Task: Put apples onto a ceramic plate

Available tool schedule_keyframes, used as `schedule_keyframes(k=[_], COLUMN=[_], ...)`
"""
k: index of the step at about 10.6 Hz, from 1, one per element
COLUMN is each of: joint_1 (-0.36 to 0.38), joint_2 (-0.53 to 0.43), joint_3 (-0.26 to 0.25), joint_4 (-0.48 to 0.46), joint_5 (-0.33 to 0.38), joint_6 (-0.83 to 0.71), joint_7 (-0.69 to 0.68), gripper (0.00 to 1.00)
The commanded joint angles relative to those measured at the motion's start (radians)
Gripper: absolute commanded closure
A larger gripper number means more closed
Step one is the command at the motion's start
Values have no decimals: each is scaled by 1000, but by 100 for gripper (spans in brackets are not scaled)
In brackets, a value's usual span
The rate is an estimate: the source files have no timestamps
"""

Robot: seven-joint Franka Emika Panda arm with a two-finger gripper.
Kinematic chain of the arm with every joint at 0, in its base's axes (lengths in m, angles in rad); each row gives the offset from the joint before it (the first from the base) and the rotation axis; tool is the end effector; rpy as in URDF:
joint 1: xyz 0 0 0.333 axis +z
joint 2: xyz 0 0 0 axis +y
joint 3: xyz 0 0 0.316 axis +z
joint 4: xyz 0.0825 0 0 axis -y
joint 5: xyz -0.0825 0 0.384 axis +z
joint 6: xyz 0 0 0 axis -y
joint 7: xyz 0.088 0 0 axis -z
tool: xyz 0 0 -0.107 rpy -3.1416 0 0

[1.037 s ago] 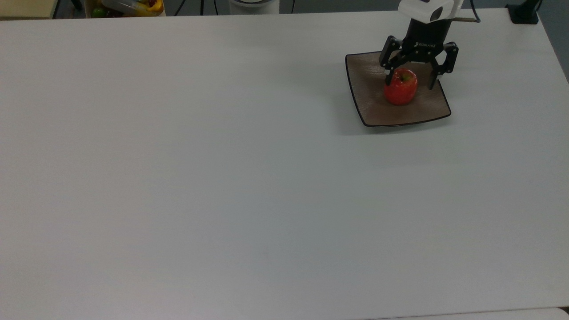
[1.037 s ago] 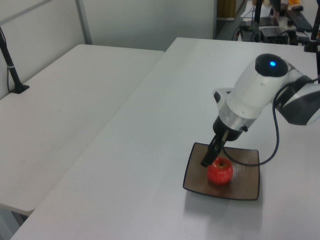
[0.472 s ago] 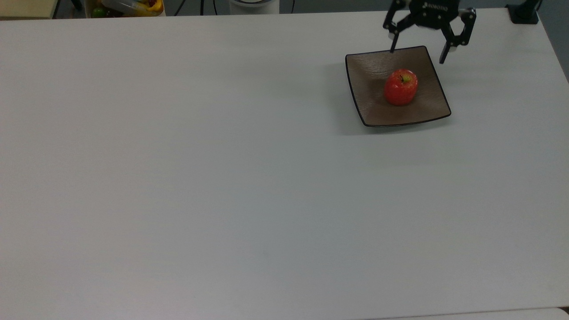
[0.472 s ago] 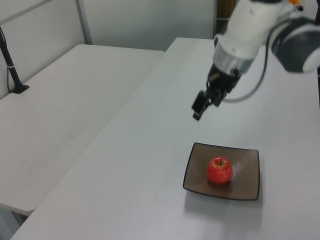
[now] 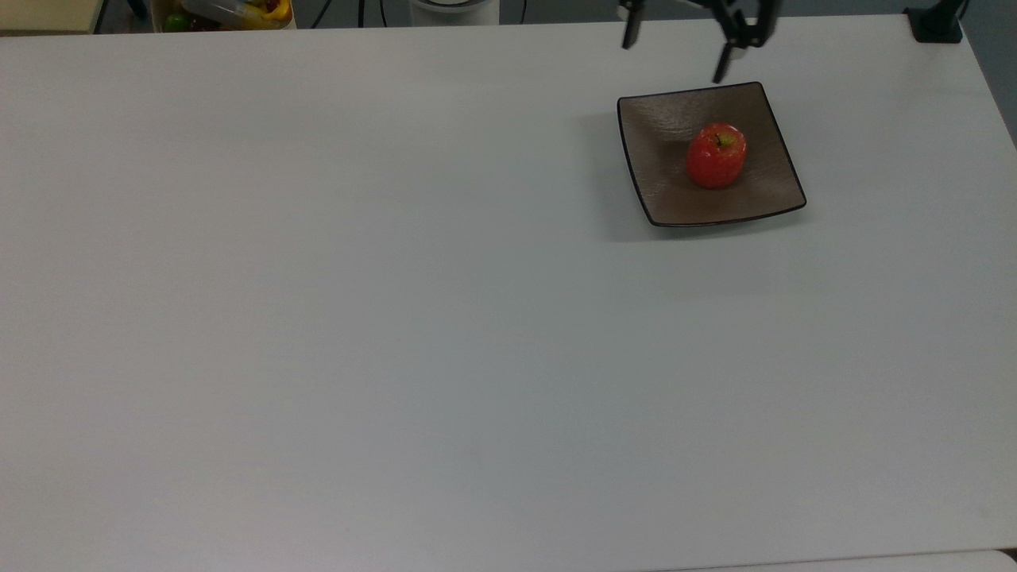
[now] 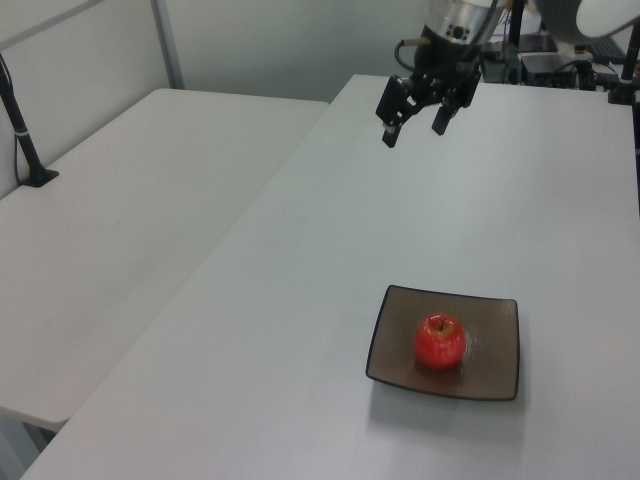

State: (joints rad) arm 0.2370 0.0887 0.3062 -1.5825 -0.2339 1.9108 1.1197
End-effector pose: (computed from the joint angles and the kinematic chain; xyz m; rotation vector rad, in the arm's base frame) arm 0.5353 0.2945 0.6049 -2.9539 0.8013 -0.4835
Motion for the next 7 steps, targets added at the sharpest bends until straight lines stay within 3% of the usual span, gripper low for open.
schedule_keyframes(k=[1, 3, 7], joint_1=[10, -2, -116], joint_2=[-50, -66, -142], joint_3=[-137, -183, -184], joint_4=[-5, -8, -89], joint_5=[193, 222, 269], joint_6=[-136, -231, -268], joint_7=[-237, -462, -1027], gripper=[0, 0, 0])
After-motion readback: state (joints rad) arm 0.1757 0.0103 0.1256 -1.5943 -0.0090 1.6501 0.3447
